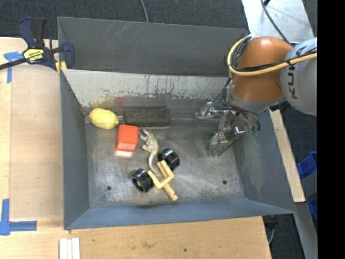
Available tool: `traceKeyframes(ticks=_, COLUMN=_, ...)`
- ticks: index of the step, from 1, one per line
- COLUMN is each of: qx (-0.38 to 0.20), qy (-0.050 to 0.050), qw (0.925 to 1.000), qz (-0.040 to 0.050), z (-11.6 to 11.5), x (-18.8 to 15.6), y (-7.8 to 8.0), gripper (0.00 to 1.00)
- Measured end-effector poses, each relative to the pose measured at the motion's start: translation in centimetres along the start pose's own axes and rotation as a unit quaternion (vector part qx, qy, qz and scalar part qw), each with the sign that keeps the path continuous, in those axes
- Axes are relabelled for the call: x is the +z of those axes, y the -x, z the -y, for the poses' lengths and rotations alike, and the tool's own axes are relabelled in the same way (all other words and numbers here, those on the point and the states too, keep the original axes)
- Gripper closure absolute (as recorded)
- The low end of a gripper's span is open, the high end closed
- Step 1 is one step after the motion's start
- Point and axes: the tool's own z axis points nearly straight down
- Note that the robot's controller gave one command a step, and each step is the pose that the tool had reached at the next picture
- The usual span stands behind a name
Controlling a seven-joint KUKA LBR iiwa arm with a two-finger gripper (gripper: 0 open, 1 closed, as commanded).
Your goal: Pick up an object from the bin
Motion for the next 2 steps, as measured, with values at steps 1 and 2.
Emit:
traceKeyframes(ticks=1, qx=-0.043, qy=0.001, qw=0.9991, qz=-0.0026, z=1.2, x=-2.1, y=-2.1, gripper=0.0)
traceKeyframes(ticks=2, qx=-0.048, qy=-0.004, qw=0.9988, qz=0.0051, z=6.1, x=0.0, y=-3.6, gripper=1.0)
